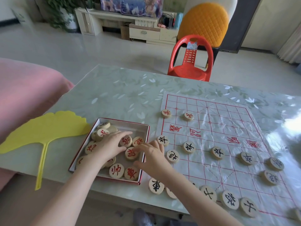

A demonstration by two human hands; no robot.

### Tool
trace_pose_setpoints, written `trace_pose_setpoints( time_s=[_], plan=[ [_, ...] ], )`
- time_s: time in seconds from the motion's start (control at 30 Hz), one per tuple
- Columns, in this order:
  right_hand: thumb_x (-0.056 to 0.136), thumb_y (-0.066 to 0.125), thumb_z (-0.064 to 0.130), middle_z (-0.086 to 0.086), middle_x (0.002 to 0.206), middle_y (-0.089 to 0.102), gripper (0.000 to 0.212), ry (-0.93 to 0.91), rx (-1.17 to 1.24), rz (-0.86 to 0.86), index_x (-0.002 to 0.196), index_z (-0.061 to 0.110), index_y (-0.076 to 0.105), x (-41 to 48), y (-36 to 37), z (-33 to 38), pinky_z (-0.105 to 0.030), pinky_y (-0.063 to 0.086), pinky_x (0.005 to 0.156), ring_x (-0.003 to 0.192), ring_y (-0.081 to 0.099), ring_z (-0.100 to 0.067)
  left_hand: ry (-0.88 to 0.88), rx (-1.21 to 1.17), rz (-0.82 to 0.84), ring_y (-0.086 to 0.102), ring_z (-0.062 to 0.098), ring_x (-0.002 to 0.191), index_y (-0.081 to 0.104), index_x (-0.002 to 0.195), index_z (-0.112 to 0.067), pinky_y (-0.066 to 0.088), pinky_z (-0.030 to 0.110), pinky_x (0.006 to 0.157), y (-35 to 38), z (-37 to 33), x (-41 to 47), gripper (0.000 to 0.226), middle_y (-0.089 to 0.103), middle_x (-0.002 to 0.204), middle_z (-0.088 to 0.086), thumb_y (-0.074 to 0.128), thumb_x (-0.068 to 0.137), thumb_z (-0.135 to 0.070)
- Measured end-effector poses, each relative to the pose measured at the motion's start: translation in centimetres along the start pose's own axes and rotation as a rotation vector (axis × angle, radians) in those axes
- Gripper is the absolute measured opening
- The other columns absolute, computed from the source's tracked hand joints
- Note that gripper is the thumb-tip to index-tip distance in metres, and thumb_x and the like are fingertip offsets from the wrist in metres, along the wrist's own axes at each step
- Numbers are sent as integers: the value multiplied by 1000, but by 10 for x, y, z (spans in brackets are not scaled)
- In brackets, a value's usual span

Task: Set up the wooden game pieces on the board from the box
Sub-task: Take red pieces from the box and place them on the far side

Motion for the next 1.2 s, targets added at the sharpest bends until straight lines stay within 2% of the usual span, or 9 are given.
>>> trace_pose_setpoints(
  time_s=[0.13,0.27,0.37,0.43,0.57,0.77,0.9,1.03,1.2],
  plan=[
    [86,56,27,5,122,59,37,89,62,-74,123,23,55,7,-5,-17,-32,21,93,116,35,-21,5,-99,-124,55,15,108,59,116,-31,45,29,89,-4,1,-2,51,58,114,-7,77,70,-19],
    [86,58,22,2,124,57,41,110,71,-96,126,22,52,22,-14,-26,-33,23,95,120,33,-21,-11,-168,-345,54,11,95,59,119,-26,40,23,79,-20,6,-7,53,60,104,-5,77,70,-21],
    [84,57,17,-1,119,57,45,105,71,-99,128,22,49,35,-16,-24,-31,22,90,120,33,-22,-69,-244,-342,55,16,104,51,126,-29,46,35,91,-26,10,-11,64,61,110,-6,77,68,-21],
    [84,55,15,-3,119,57,47,88,42,-89,130,21,48,41,-13,-20,-31,21,90,120,32,-22,-103,-268,-345,56,19,104,49,124,-26,47,39,91,-27,12,-15,65,61,111,-4,78,67,-20],
    [86,50,10,-1,132,52,48,55,-121,-28,133,18,44,51,-3,-13,-34,21,99,124,28,-24,-132,-275,-349,57,19,106,53,117,-23,48,39,91,-24,14,-22,58,61,114,-1,79,66,-21],
    [82,55,13,-7,124,55,48,-2,-303,33,129,19,48,64,7,-14,-36,19,99,120,27,-28,-166,-268,-326,56,16,104,59,110,-25,46,29,83,-22,10,-27,47,54,104,-12,78,68,-21],
    [82,59,35,2,120,59,42,51,-47,-157,122,23,55,61,-2,-22,-30,13,91,117,33,-21,-168,-278,-332,54,9,96,60,110,-23,39,21,77,-26,-1,-24,43,54,98,-13,77,70,-19],
    [78,69,35,7,115,60,46,138,183,-277,121,26,57,53,-33,-46,-29,17,81,112,36,-19,-131,-326,-338,55,7,93,61,107,-24,41,21,77,-26,-22,-11,41,60,94,-12,78,69,-23],
    [74,74,30,9,109,61,48,266,322,-322,119,28,58,38,-62,-104,-33,29,99,115,36,-18,-97,-389,-307,55,5,92,61,106,-24,35,4,67,-10,-62,20,41,62,98,-11,78,69,-22]
  ],
)
Point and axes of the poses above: each hand's wrist, its own x-axis towards the middle knuckle, its own y-axis out of the palm, z = x × y, the point moved 4 cm from there along x, towards the middle knuckle
